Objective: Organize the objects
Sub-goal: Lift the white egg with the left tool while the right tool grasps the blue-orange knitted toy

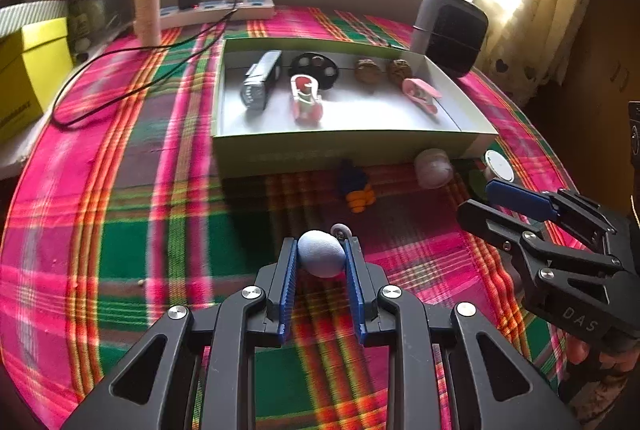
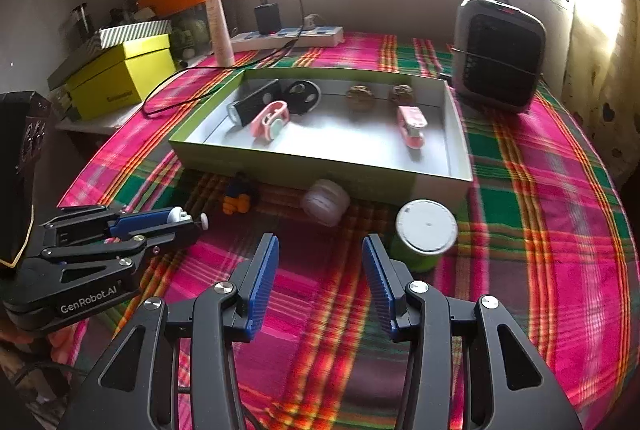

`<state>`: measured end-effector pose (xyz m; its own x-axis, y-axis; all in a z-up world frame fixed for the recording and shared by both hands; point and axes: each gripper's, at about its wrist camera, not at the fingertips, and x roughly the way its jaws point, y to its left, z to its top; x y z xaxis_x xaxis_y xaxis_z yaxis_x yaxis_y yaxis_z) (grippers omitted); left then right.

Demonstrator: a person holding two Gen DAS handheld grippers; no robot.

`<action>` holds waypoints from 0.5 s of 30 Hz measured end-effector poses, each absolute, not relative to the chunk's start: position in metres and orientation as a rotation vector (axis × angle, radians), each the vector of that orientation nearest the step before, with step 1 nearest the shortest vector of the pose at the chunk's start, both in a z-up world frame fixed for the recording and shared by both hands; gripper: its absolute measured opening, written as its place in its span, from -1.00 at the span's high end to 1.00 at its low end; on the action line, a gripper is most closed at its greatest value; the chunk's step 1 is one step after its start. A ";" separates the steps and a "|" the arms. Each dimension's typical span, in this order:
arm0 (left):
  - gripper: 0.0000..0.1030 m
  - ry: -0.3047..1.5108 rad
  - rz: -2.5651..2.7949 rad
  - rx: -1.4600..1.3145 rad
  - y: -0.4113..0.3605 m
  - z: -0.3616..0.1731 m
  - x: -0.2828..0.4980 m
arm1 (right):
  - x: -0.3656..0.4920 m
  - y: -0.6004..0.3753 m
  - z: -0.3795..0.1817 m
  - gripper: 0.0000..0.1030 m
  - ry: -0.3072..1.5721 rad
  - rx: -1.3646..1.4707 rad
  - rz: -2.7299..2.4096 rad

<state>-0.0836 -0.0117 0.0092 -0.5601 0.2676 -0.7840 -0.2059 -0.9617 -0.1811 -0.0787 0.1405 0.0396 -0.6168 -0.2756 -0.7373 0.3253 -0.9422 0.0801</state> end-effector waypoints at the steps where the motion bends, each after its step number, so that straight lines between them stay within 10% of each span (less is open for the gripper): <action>1: 0.58 -0.106 2.565 -1.303 -0.015 0.009 -0.083 | -0.079 0.139 0.040 0.12 0.088 1.152 -2.553; 15: 0.58 -0.193 2.648 -1.311 -0.050 0.006 -0.091 | -0.101 0.094 0.031 0.13 0.134 1.174 -2.435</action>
<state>-0.0912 -0.0498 0.0059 -0.5949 0.2175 -0.7738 -0.1027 -0.9754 -0.1951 -0.1014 0.0940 0.0307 -0.5482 -0.3382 -0.7650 0.4202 -0.9022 0.0977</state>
